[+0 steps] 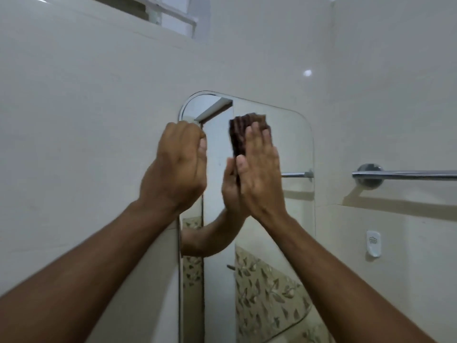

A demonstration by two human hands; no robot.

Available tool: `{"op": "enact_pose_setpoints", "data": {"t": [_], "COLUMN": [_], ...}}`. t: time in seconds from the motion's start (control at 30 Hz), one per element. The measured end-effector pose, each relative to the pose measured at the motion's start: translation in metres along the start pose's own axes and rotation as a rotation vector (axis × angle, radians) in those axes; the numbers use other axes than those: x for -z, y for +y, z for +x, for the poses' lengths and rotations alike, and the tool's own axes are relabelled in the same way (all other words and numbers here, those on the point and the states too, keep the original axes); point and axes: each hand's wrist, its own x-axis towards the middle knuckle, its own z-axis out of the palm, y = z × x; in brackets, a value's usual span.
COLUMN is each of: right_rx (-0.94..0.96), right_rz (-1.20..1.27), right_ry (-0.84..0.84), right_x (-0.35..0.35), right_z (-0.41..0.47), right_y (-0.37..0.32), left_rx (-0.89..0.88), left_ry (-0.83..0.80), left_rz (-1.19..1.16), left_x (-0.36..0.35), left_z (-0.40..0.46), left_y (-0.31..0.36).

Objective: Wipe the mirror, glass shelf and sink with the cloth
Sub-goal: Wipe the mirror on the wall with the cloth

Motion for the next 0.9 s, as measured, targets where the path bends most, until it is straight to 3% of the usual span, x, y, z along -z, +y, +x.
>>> {"op": "enact_pose_setpoints", "data": {"t": [0.1, 0.2, 0.37, 0.6, 0.7, 0.83, 0.9], "right_rx": [-0.033, 0.105, 0.272, 0.045, 0.081, 0.281, 0.258], "right_rz": [0.001, 0.031, 0.109, 0.109, 0.181, 0.115, 0.083], "right_ry": [0.01, -0.02, -0.082, 0.023, 0.05, -0.081, -0.089], "right_x": [-0.008, -0.019, -0.021, -0.024, -0.03, -0.031, -0.026], "right_z": [-0.012, -0.05, -0.075, -0.047, -0.071, -0.107, -0.101], "right_y": [-0.009, -0.032, -0.036, -0.025, -0.039, -0.034, -0.016], "left_rx": [0.004, -0.013, -0.218, -0.237, -0.359, -0.666, -0.734], "left_ry": [-0.028, -0.033, -0.192, -0.137, -0.2, -0.361, -0.406], "left_rz": [0.011, 0.004, 0.1, 0.159, 0.194, 0.276, 0.278], "left_x": [-0.001, 0.0, -0.001, -0.004, -0.006, -0.005, -0.005], "left_z": [0.001, 0.002, -0.006, -0.01, -0.011, -0.021, -0.024], "left_y": [0.002, 0.002, 0.003, 0.003, 0.003, 0.002, 0.001]}}
